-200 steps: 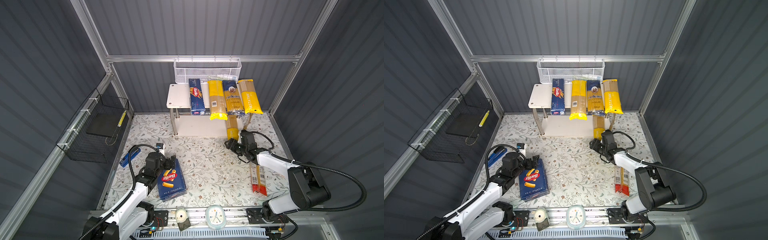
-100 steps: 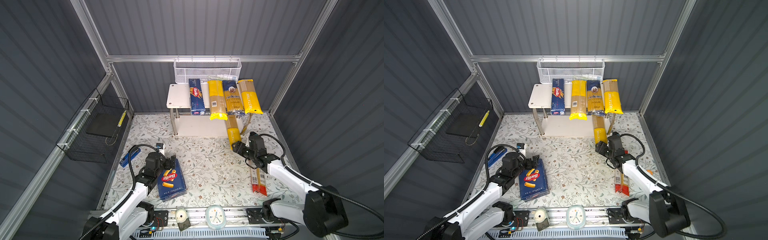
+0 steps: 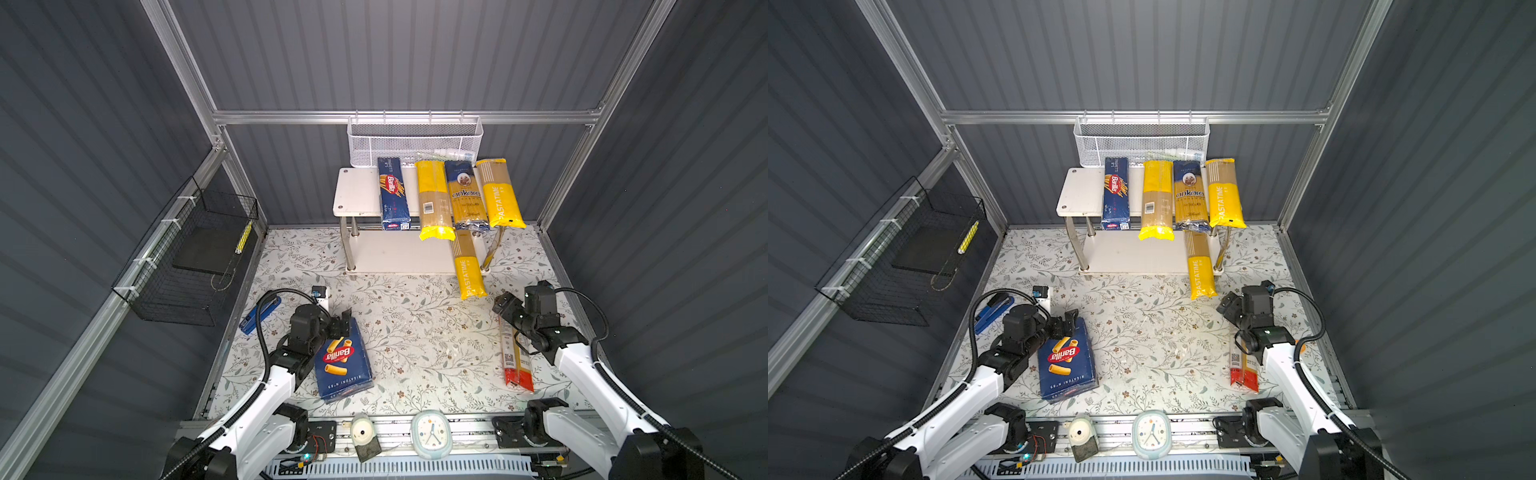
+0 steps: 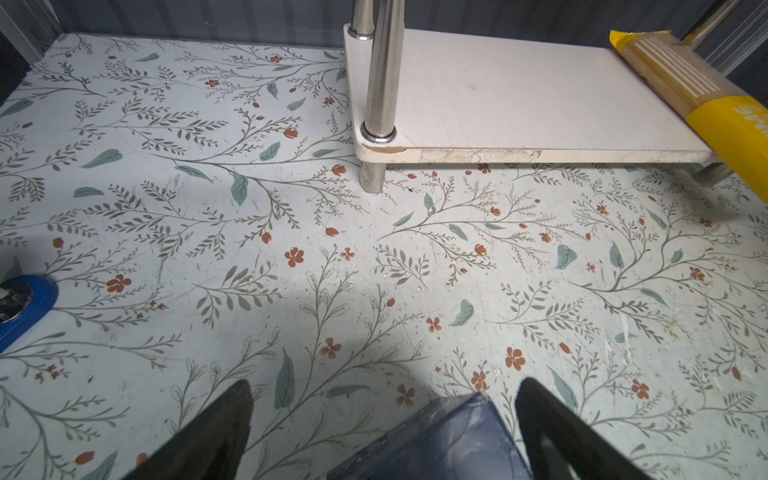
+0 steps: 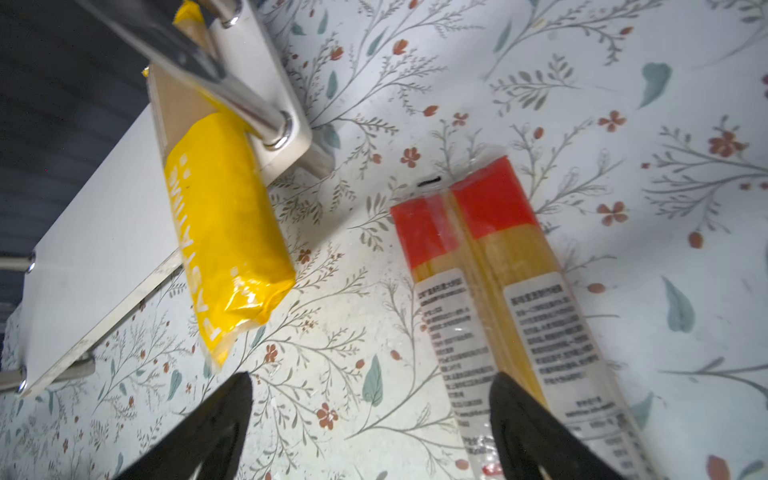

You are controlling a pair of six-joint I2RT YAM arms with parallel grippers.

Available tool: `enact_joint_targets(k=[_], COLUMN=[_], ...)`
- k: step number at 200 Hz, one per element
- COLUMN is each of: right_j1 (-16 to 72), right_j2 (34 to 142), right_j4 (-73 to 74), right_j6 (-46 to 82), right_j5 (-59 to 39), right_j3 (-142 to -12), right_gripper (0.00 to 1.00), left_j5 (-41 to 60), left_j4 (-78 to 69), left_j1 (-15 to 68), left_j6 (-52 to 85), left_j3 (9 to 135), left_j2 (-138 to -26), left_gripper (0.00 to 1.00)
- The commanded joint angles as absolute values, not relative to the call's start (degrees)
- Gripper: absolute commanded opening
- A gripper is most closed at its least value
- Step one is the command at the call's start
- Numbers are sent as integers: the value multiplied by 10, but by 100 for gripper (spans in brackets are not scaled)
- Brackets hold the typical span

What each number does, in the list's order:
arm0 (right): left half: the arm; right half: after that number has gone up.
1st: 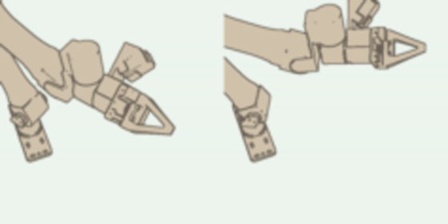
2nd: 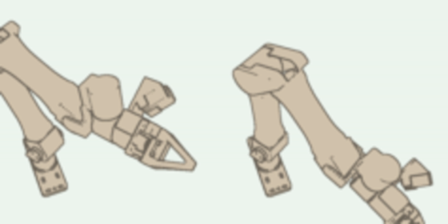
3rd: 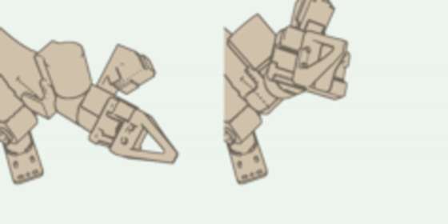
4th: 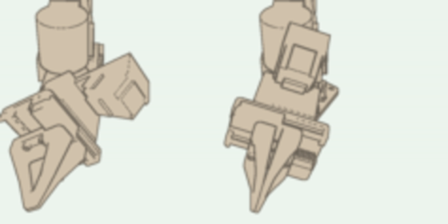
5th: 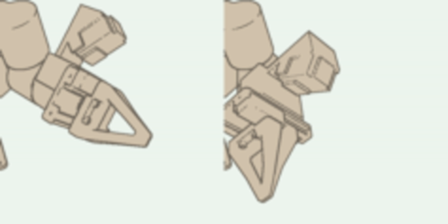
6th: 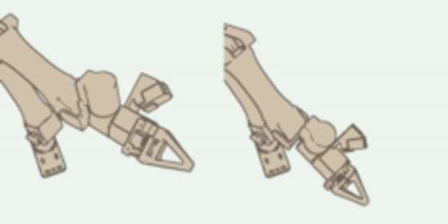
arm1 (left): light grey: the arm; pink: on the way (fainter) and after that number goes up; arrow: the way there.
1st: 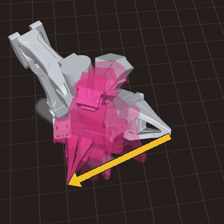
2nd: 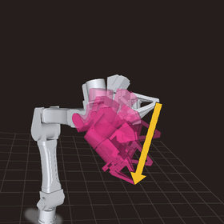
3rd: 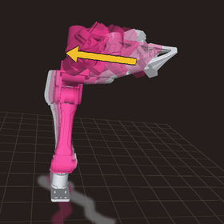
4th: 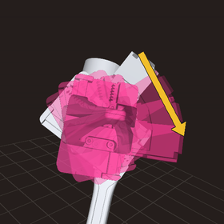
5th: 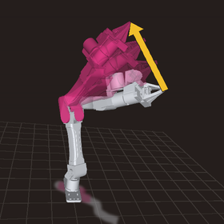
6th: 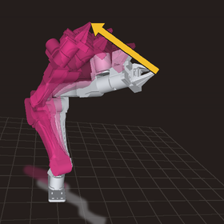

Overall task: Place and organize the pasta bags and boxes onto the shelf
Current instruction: 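Withdraw the right gripper from the shelf toward the red-and-white spaghetti bag, then lower the right gripper over the red-and-white spaghetti bag and close on it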

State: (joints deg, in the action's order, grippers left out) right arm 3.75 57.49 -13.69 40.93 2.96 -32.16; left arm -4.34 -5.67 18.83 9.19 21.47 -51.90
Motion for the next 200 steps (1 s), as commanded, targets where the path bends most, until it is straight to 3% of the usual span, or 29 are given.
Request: enact_joint_targets(k=[1, 44, 108, 200], right_j1=[3, -34, -81, -84], right_j2=[602, 620, 646, 662], right_j4=[-142, -119, -89, -22], right_j6=[410, 417, 425, 478], right_j5=[-10, -18, -53, -116], right_j3=[-330, -312, -287, -214], right_gripper=[93, 99, 99, 99], left_j5=[-43, -44, -43, -40], left_j4=[-59, -59, -59, -59], left_j1=[190, 190, 190, 190], left_j6=[83, 83, 82, 81], left_j3=[216, 216, 218, 219], left_j2=[-506, -506, -511, -512], left_gripper=[99, 100, 100, 100])
